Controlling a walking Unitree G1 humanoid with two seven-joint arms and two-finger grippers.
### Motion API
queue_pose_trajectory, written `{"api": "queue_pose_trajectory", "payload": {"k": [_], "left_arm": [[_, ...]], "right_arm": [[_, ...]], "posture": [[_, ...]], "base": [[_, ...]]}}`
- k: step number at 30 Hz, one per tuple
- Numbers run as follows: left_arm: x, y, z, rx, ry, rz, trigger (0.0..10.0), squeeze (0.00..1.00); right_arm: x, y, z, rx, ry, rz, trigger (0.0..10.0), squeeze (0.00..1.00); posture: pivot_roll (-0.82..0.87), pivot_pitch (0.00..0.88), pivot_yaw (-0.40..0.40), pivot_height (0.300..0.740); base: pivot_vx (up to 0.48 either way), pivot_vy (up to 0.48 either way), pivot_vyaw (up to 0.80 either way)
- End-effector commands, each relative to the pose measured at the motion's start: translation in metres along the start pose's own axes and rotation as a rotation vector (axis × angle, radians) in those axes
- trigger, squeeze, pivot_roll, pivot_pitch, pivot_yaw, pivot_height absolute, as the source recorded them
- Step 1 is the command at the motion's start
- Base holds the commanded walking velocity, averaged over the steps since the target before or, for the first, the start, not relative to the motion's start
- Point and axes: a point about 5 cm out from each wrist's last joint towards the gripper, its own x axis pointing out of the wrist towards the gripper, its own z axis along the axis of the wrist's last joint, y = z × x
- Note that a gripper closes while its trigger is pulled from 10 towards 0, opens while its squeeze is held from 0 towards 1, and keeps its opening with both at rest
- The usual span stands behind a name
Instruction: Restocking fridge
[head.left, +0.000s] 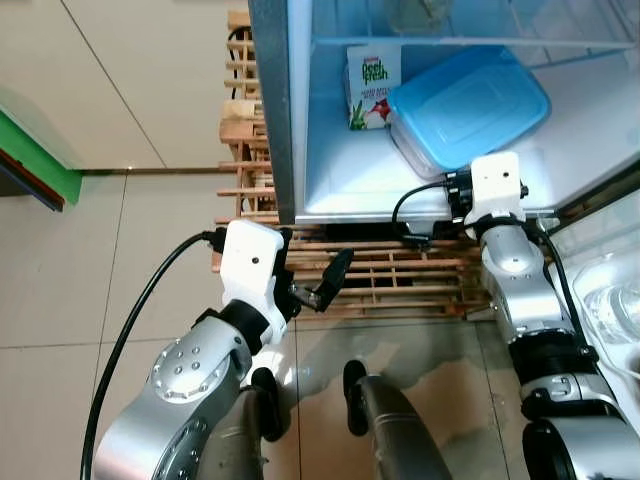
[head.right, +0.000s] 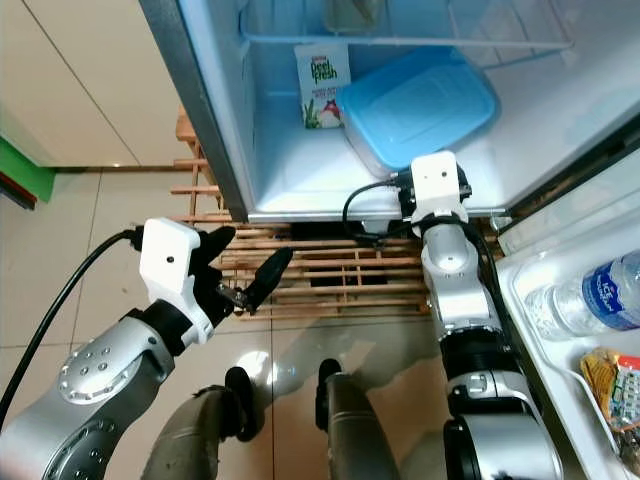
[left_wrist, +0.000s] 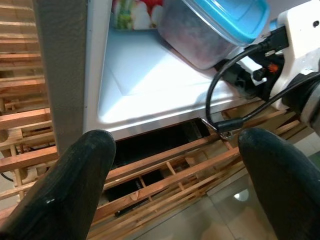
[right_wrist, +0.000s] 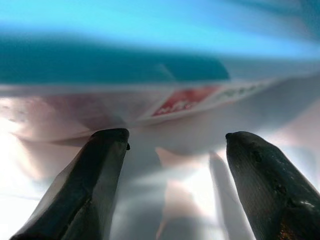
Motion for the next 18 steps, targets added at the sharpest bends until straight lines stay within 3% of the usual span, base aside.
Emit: {"api": "queue_pose_trajectory", "payload": {"k": [1, 11, 18], "left_arm": [[-0.002, -0.006, 0.0, -0.017, 0.003, -0.017, 10.0, 0.0], [0.0, -0.007, -0.001, -0.022, 0.006, -0.016, 10.0, 0.0], [0.002, -0.008, -0.002, -0.028, 0.005, -0.019, 10.0, 0.0]], "right_arm": [[0.002, 0.01, 0.018, -0.047, -0.112, 0.051, 10.0, 0.0], [0.004, 0.011, 0.013, -0.14, -0.139, 0.078, 10.0, 0.0], [-0.009, 0.001, 0.007, -0.223, -0.114, 0.105, 10.0, 0.0]], "posture": [[-0.04, 0.395, -0.052, 0.74], [-0.04, 0.394, -0.056, 0.74], [-0.06, 0.391, -0.066, 0.74]], "base": [[0.0, 0.0, 0.0], [0.0, 0.0, 0.0], [0.0, 0.0, 0.0]]}}
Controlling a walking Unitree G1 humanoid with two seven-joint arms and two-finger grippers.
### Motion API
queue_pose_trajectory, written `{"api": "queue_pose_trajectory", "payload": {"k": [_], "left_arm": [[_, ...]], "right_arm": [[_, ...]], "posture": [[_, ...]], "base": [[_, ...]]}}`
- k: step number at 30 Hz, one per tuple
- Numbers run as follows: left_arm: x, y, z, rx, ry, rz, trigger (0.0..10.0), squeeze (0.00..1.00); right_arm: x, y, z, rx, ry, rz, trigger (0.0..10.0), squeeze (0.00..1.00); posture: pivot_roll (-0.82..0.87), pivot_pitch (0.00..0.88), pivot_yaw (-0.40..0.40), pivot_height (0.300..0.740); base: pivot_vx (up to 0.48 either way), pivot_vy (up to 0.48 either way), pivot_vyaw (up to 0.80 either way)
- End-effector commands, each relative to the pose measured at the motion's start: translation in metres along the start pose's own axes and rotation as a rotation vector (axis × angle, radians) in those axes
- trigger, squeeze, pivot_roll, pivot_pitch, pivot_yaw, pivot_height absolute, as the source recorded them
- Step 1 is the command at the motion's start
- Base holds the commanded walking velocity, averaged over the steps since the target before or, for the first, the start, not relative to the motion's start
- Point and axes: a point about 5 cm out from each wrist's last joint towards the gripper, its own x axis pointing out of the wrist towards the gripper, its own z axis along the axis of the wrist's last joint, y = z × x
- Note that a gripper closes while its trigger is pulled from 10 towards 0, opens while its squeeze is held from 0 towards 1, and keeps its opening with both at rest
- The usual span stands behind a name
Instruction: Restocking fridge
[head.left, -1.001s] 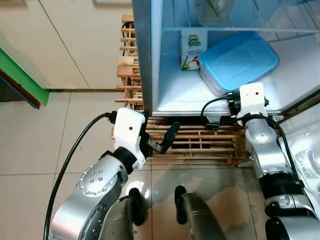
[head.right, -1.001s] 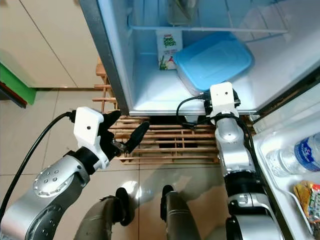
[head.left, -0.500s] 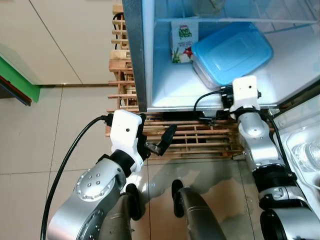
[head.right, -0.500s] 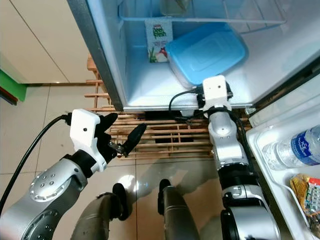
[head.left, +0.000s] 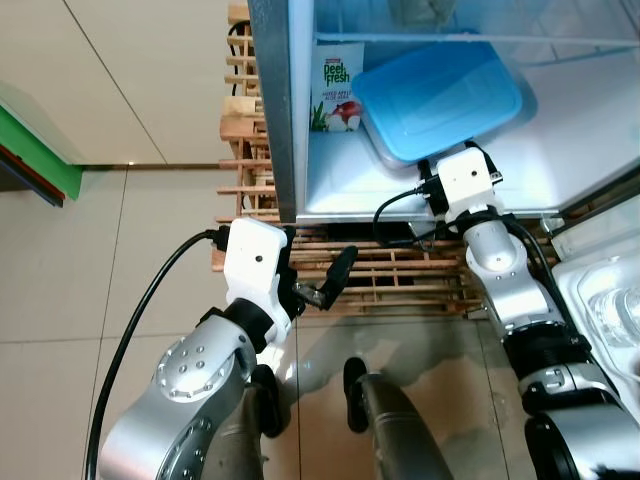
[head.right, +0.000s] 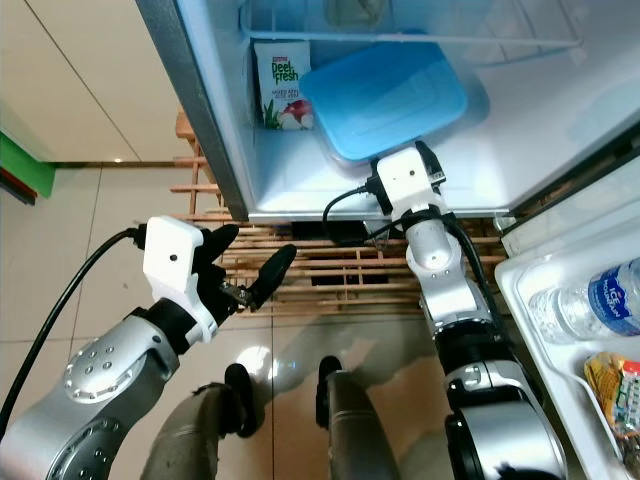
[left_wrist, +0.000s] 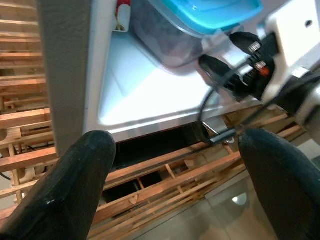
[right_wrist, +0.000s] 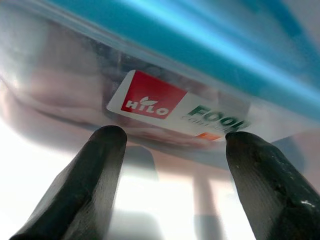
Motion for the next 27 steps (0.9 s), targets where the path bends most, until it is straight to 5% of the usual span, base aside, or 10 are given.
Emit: {"api": "queue_pose_trajectory", "payload": {"k": [1, 16, 22, 27], "left_arm": [[0.0, -0.004, -0.004, -0.018, 0.016, -0.015, 10.0, 0.0], [0.003, -0.002, -0.007, -0.021, 0.012, -0.011, 10.0, 0.0], [0.013, 0.003, -0.005, -0.002, -0.03, -0.002, 10.0, 0.0], [-0.009, 0.012, -0.015, 0.069, -0.026, 0.059, 10.0, 0.0]], "right_arm": [[-0.007, -0.001, -0.003, -0.019, 0.017, 0.019, 10.0, 0.0], [-0.046, -0.024, 0.014, 0.036, 0.001, -0.058, 10.0, 0.0], [-0.094, -0.022, 0.038, 0.107, -0.055, -0.148, 10.0, 0.0], [-0.123, -0.014, 0.034, 0.104, -0.059, -0.127, 10.0, 0.0]], "posture": [[-0.07, 0.389, -0.071, 0.74], [-0.1, 0.354, -0.082, 0.74], [-0.14, 0.274, -0.071, 0.74], [-0.15, 0.255, -0.064, 0.74]], "base": [[0.0, 0.0, 0.0], [0.0, 0.0, 0.0], [0.0, 0.0, 0.0], [0.0, 0.0, 0.0]]}}
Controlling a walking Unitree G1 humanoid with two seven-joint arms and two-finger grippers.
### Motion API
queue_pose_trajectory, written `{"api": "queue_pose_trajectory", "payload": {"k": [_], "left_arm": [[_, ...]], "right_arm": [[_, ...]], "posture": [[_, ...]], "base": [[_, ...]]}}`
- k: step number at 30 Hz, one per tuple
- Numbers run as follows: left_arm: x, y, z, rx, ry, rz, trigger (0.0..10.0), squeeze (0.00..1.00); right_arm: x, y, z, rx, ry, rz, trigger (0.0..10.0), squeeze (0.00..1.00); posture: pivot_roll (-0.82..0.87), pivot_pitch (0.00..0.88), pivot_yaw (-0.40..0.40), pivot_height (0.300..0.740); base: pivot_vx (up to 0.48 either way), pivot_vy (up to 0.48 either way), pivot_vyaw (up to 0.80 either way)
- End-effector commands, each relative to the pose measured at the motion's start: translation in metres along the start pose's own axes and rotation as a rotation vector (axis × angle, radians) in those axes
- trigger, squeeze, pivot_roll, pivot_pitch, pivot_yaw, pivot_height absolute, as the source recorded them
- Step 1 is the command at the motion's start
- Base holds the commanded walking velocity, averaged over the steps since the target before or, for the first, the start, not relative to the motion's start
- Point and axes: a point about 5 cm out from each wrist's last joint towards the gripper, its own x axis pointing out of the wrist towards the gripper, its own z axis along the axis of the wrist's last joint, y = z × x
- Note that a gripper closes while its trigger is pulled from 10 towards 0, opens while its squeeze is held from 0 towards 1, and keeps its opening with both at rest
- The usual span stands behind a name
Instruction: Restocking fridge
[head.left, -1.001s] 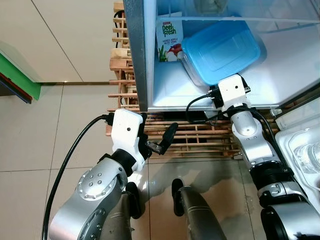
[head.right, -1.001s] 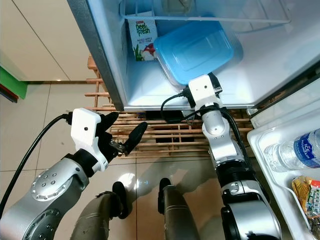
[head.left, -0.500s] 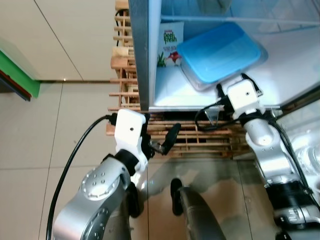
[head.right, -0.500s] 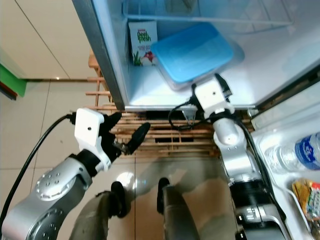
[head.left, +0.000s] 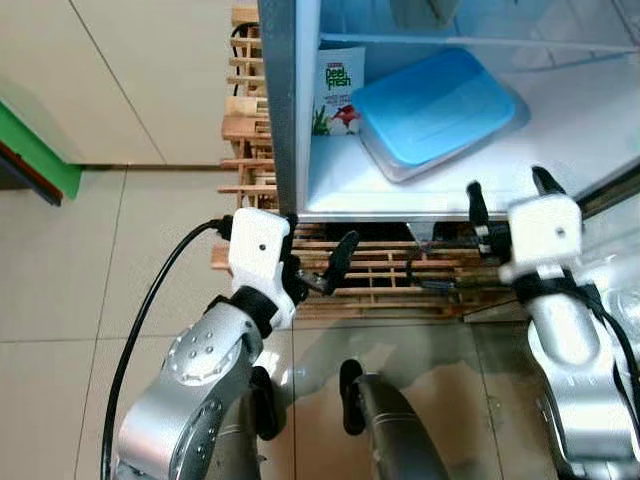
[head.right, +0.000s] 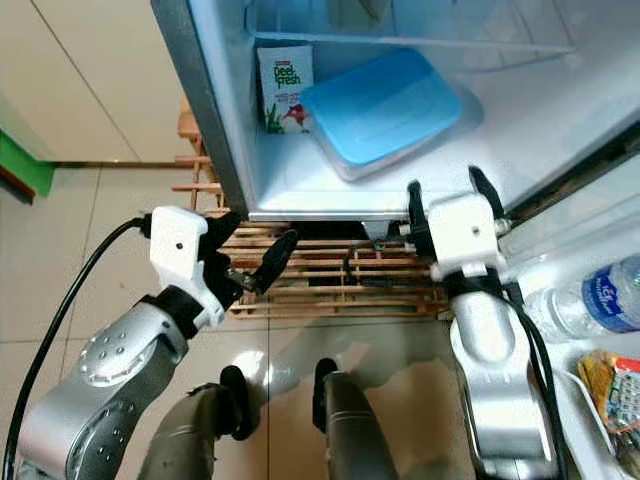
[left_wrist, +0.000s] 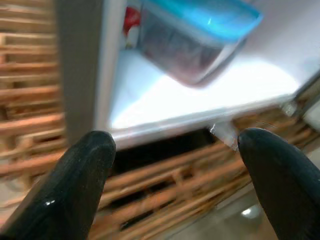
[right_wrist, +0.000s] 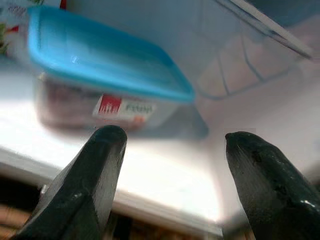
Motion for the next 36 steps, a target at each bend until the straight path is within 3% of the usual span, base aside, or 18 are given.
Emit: {"api": "queue_pose_trajectory", "payload": {"k": [1, 4, 9, 11, 13, 17, 21, 23, 24, 36], "left_arm": [[-0.021, 0.007, -0.007, 0.047, 0.004, 0.051, 10.0, 0.0], [-0.036, 0.014, -0.014, 0.023, 0.028, 0.108, 10.0, 0.0], [-0.031, 0.015, -0.012, 0.033, 0.012, 0.113, 10.0, 0.0], [-0.016, 0.012, -0.009, 0.07, -0.018, 0.095, 10.0, 0.0], [-0.012, 0.013, -0.008, 0.073, -0.025, 0.103, 10.0, 0.0], [0.014, 0.029, -0.001, 0.019, -0.066, 0.149, 10.0, 0.0], [0.021, 0.03, 0.001, 0.017, -0.073, 0.142, 10.0, 0.0], [0.028, 0.031, 0.003, 0.02, -0.082, 0.138, 10.0, 0.0], [0.042, 0.034, 0.005, 0.029, -0.098, 0.132, 10.0, 0.0], [0.062, 0.039, 0.009, 0.021, -0.128, 0.12, 10.0, 0.0]], "right_arm": [[-0.021, -0.002, 0.001, 0.001, 0.009, 0.001, 10.0, 0.0], [-0.042, -0.006, -0.008, 0.009, 0.078, -0.006, 10.0, 0.0], [-0.047, -0.005, -0.016, 0.043, 0.117, -0.014, 10.0, 0.0], [-0.042, -0.001, -0.021, 0.064, 0.117, -0.003, 10.0, 0.0], [-0.041, 0.0, -0.023, 0.072, 0.116, 0.001, 10.0, 0.0], [-0.018, 0.008, -0.024, 0.109, 0.082, -0.001, 10.0, 0.0], [-0.012, 0.007, -0.026, 0.129, 0.083, -0.012, 10.0, 0.0], [-0.007, 0.007, -0.03, 0.16, 0.104, -0.023, 10.0, 0.0], [0.003, 0.004, -0.042, 0.235, 0.151, -0.063, 10.0, 0.0], [0.019, 0.005, -0.045, 0.247, 0.141, -0.065, 10.0, 0.0]], "posture": [[-0.15, 0.246, -0.058, 0.74], [-0.15, 0.238, -0.056, 0.74], [-0.15, 0.229, -0.053, 0.74], [-0.15, 0.199, -0.044, 0.74], [-0.15, 0.191, -0.042, 0.74], [-0.16, 0.12, -0.016, 0.74], [-0.16, 0.103, -0.008, 0.74], [-0.17, 0.083, 0.0, 0.74], [-0.17, 0.048, 0.016, 0.74], [-0.19, 0.0, 0.024, 0.74]], "base": [[0.0, 0.0, 0.0], [0.0, 0.0, 0.0], [0.0, 0.0, 0.0], [0.0, 0.0, 0.0], [0.0, 0.0, 0.0], [0.0, 0.0, 0.0], [-0.063, 0.0, 0.0], [-0.315, 0.0, 0.0], [-0.315, 0.0, 0.0], [-0.314, 0.0, 0.0]]}}
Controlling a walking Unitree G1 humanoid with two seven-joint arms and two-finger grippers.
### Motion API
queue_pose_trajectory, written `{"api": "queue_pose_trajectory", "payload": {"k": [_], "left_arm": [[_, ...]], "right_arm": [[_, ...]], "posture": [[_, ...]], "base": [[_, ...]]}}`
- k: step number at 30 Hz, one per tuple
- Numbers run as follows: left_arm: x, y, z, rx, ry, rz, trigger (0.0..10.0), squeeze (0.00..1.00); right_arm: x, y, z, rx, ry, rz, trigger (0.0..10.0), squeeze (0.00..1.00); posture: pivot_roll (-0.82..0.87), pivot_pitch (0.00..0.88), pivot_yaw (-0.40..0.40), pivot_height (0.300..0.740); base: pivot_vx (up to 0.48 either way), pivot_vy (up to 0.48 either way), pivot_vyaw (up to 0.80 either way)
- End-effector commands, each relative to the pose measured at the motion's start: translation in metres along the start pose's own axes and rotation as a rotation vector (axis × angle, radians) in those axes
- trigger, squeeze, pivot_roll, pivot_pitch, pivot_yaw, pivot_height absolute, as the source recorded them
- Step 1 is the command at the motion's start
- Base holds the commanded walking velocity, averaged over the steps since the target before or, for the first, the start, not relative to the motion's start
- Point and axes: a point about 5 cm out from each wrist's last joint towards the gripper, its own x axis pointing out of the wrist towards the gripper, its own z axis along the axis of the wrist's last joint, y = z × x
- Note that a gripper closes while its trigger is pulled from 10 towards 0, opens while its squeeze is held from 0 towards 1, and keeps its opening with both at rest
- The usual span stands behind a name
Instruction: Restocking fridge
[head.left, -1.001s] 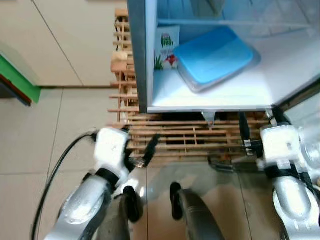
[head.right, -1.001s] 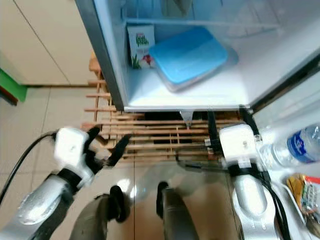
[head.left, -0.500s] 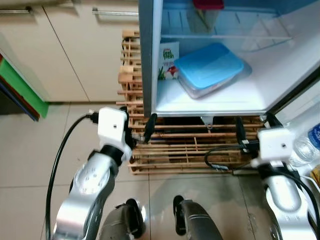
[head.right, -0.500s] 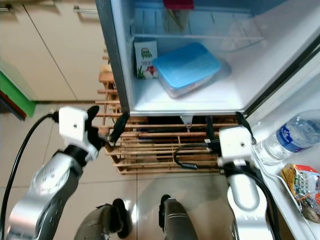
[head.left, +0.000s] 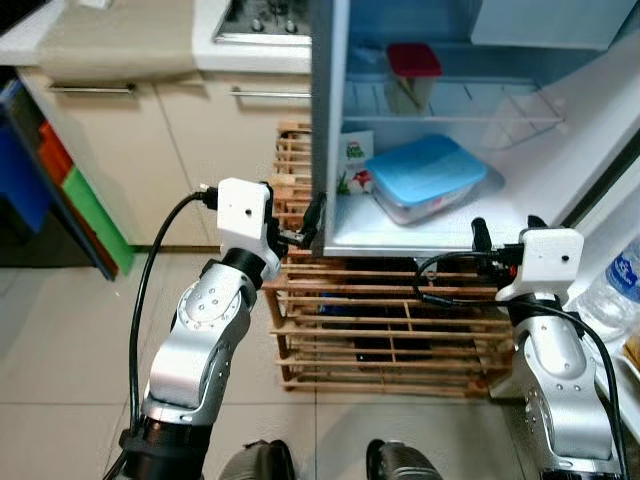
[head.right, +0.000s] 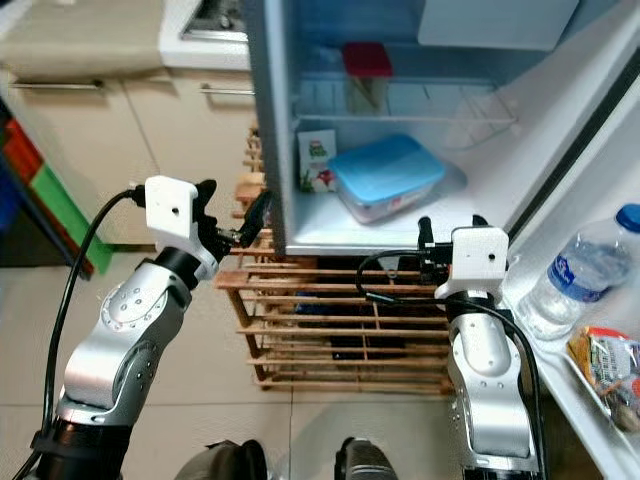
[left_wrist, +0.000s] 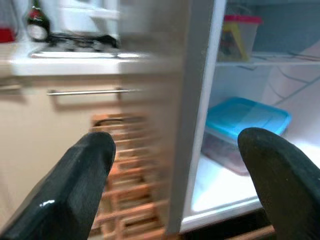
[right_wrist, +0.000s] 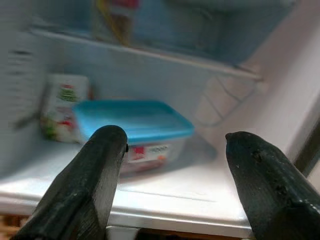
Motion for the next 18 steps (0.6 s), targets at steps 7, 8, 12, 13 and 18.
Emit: {"api": "queue_pose_trajectory", "payload": {"k": [7, 8, 12, 13, 18], "left_arm": [[0.006, 0.002, -0.001, -0.011, -0.029, 0.007, 10.0, 0.0], [0.007, 0.001, -0.002, -0.014, -0.031, 0.003, 10.0, 0.0], [0.006, 0.0, -0.001, -0.042, -0.048, -0.032, 10.0, 0.0], [0.006, -0.001, -0.001, -0.042, -0.051, -0.043, 10.0, 0.0], [0.004, -0.005, -0.003, -0.042, -0.057, -0.082, 10.0, 0.0]], "right_arm": [[0.002, -0.002, -0.004, -0.016, -0.002, 0.013, 10.0, 0.0], [0.0, -0.003, -0.004, -0.022, 0.0, 0.017, 10.0, 0.0], [-0.005, -0.003, -0.007, -0.03, 0.01, 0.024, 10.0, 0.0], [-0.006, -0.003, -0.008, -0.03, 0.012, 0.023, 10.0, 0.0], [-0.015, -0.005, -0.014, -0.08, 0.023, 0.056, 10.0, 0.0]], "posture": [[-0.19, 0.0, 0.021, 0.74], [-0.2, 0.0, 0.022, 0.74], [-0.21, 0.0, 0.027, 0.74], [-0.22, 0.0, 0.029, 0.74], [-0.23, 0.01, 0.033, 0.74]], "base": [[-0.122, 0.0, 0.0], [0.0, 0.0, 0.0], [0.0, 0.0, 0.0], [0.0, 0.0, 0.0], [0.0, 0.0, -0.1]]}}
